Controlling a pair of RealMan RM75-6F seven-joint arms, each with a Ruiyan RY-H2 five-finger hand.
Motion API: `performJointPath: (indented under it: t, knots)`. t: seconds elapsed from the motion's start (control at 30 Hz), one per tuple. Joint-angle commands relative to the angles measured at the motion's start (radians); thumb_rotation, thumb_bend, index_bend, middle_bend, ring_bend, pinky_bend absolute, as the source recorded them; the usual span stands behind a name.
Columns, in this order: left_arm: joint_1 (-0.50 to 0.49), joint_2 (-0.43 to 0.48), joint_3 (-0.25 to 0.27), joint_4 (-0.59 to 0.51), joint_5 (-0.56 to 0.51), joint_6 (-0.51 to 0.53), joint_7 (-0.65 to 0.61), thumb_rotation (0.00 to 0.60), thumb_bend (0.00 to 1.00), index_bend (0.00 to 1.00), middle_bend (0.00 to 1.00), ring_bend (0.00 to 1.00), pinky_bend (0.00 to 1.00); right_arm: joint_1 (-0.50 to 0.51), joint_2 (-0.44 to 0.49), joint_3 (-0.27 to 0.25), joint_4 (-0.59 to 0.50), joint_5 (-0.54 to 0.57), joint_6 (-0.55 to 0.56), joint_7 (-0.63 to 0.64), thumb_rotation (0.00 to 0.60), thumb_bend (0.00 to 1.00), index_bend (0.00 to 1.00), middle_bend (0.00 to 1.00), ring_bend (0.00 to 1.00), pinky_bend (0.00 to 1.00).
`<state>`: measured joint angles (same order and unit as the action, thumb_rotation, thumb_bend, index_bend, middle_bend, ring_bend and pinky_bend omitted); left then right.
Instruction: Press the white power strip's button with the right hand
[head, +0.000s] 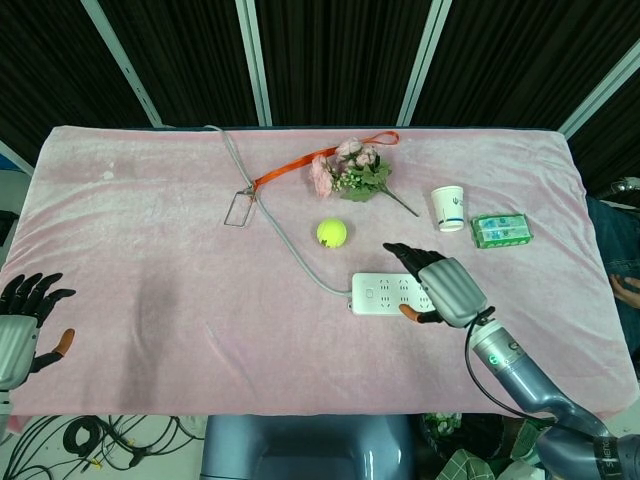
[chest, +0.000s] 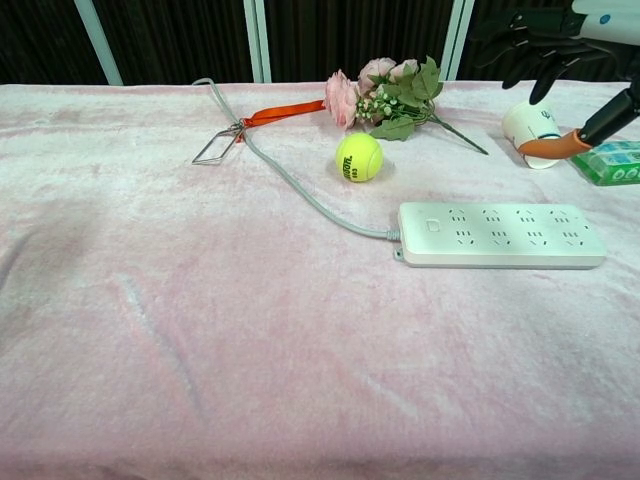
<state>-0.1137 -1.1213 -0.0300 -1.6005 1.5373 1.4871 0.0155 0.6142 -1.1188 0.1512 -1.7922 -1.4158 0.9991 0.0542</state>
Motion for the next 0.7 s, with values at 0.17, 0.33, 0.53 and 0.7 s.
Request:
performJointPath:
  t: [0.17, 0.33, 0.53, 0.7]
  knots:
    - [0.002, 0.002, -0.002, 0.0, -0.009, -0.001, 0.009, 0.6, 0.37, 0.25, 0.11, 0.04, 0.03, -0.006, 0.013, -0.012, -0.013, -0.002, -0.004, 0.005, 0.6, 0.2, 0.01, 0.32, 0.39, 0.38]
    - [0.005, 0.006, 0.0, -0.003, -0.008, 0.001, 0.005, 0.6, 0.37, 0.25, 0.11, 0.04, 0.03, -0.008, 0.029, -0.023, -0.022, 0.018, -0.014, -0.056, 0.6, 0.5, 0.04, 0.73, 0.78, 0.87]
    - [0.005, 0.008, -0.002, -0.007, -0.015, -0.003, 0.001, 0.6, 0.37, 0.25, 0.11, 0.04, 0.03, -0.011, 0.029, -0.051, -0.039, 0.101, -0.049, -0.186, 0.6, 0.7, 0.13, 0.94, 0.97, 1.0]
    - [0.004, 0.009, -0.001, -0.009, -0.018, -0.009, 0.0, 0.6, 0.37, 0.25, 0.11, 0.04, 0.03, -0.001, -0.017, -0.074, -0.047, 0.179, -0.083, -0.279, 0.6, 0.78, 0.14, 0.98, 1.0, 1.0]
